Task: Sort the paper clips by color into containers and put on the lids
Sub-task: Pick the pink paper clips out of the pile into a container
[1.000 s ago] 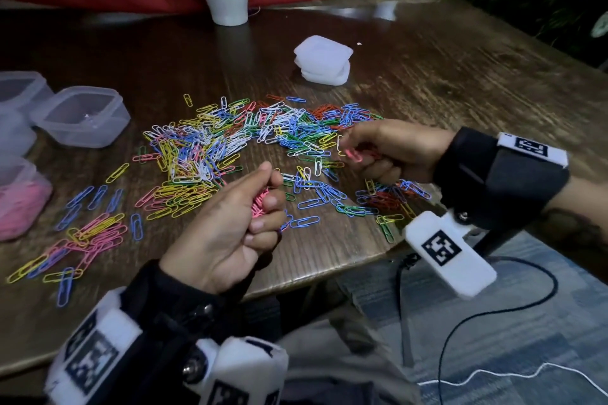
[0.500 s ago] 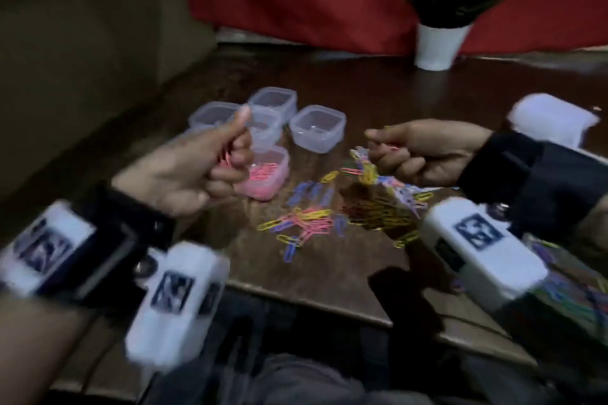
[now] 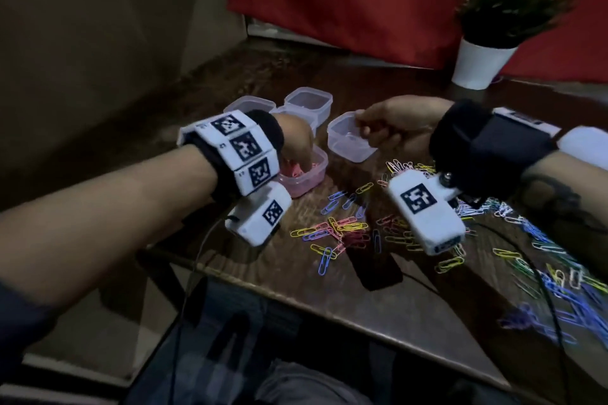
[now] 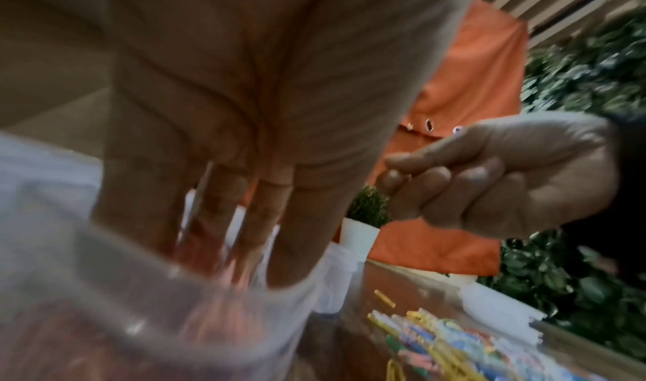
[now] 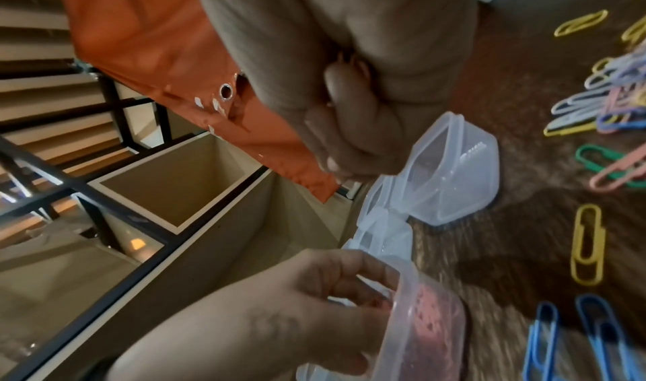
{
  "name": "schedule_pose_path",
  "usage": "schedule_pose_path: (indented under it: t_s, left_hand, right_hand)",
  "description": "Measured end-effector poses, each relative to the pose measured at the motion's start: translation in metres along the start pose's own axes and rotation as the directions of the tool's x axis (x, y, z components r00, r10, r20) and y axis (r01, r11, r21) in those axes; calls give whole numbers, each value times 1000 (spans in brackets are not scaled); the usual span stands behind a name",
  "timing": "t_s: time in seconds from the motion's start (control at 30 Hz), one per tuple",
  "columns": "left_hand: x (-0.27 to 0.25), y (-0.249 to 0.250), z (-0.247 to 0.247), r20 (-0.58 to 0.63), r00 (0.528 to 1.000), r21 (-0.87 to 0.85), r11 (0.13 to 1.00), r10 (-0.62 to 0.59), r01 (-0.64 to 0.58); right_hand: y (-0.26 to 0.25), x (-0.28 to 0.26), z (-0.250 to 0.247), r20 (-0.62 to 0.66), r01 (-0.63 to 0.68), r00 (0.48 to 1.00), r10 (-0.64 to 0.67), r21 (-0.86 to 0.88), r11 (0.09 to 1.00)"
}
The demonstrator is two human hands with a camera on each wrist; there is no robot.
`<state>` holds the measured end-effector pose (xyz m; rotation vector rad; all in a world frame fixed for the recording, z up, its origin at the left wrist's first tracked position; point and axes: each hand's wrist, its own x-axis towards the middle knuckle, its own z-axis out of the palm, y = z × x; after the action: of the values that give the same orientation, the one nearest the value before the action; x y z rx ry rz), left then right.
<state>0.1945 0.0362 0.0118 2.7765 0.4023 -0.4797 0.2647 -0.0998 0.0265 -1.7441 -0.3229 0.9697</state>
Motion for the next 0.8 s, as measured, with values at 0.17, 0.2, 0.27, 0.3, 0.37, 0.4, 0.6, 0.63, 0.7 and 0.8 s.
schedule_pose_path:
  t_s: [0.17,0.2,0.27,0.3,0.37,0.4,0.6,0.63,0.7,0.8]
  left_hand:
    - [-21,-30,-16,-300,953,-112,991,34,-70]
    - [-23,-35,-12,-312,950,-48,998,28,-45]
    - [-24,-39,4,-215,977,103,994,-15,38]
    - [-23,-38,12,-186,982,137,989,-37,63]
    - [-20,-35,18,-204,977,116,990,-56,81]
    - [-20,-35,17,-225,973,80,994,-51,71]
    - [-36,-39,23,-330,942,-137,985,58,-109]
    - [-38,-41,25,-353,933,-159,978,71,-134]
    - [-38,-44,27,-370,926,-207,965,77,-163]
    - [-35,-48,28,-352,933,-246,955,74,-168]
  right_hand:
    - [-5,10,5,28,-1,1000,4,-98,995]
    - [-5,11,7,36,0,999,4,-120,993]
    - [-2,14,13,27,1,1000,4,-206,979]
    - [-2,15,19,5,6,1000,-5,-259,966]
    - [-3,21,32,-25,15,999,-25,-344,939]
    - [-6,24,40,-28,9,999,-22,-382,924]
    - [-17,24,79,19,98,990,-143,-819,566]
    - [-15,22,80,19,111,983,-184,-855,506]
    - [-8,18,85,66,167,963,-260,-907,386]
    - [2,18,89,168,274,919,-355,-923,270]
